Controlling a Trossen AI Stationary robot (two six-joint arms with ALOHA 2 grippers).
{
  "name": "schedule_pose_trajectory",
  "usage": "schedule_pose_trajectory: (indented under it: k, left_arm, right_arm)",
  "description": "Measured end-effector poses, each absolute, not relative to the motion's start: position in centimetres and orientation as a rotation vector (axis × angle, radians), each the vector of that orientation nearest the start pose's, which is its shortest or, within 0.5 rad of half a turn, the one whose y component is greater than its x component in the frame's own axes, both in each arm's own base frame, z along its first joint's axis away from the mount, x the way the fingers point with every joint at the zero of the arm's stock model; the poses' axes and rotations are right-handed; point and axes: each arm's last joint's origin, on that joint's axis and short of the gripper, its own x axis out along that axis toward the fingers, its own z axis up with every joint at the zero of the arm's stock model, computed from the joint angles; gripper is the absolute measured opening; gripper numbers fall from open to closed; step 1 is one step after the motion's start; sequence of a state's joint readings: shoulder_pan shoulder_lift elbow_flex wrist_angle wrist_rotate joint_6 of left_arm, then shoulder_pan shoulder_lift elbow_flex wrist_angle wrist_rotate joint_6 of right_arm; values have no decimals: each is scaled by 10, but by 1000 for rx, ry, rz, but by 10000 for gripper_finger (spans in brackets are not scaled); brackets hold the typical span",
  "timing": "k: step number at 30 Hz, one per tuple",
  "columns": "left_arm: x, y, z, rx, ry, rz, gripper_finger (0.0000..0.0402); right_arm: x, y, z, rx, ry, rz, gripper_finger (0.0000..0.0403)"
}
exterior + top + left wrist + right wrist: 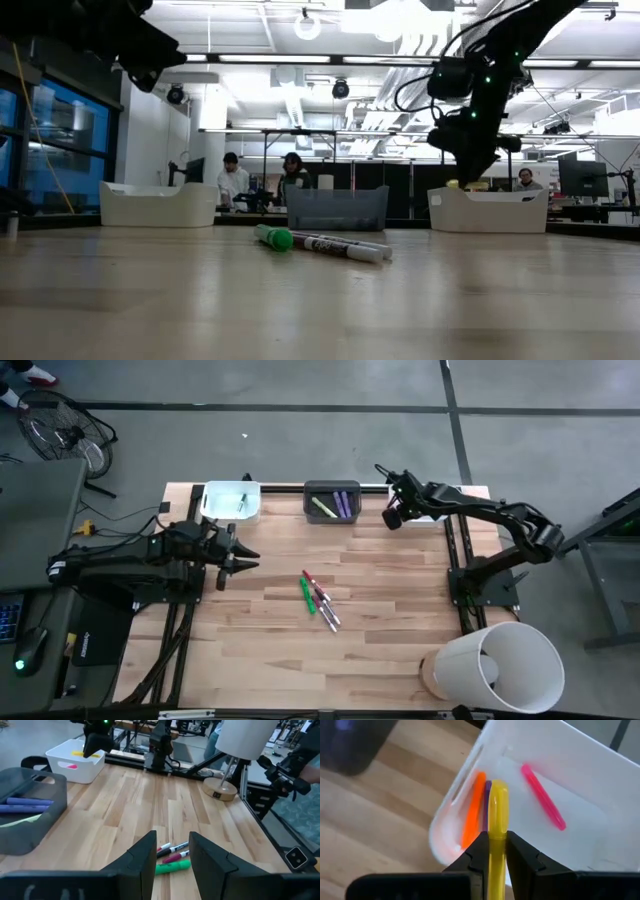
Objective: Pick & Place Markers
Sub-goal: Put the yellow pen into the right white bin
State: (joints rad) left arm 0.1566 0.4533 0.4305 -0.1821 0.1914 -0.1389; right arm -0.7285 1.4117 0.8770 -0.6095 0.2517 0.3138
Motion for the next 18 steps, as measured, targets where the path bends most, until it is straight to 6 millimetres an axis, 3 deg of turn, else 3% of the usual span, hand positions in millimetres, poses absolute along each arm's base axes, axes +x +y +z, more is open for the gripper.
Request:
schedule_pose_trajectory:
  k: [18]
  left_arm:
    - [123, 14, 254, -182, 205, -17, 113]
  right_arm:
    - [166, -189, 177, 549, 990, -1120, 58]
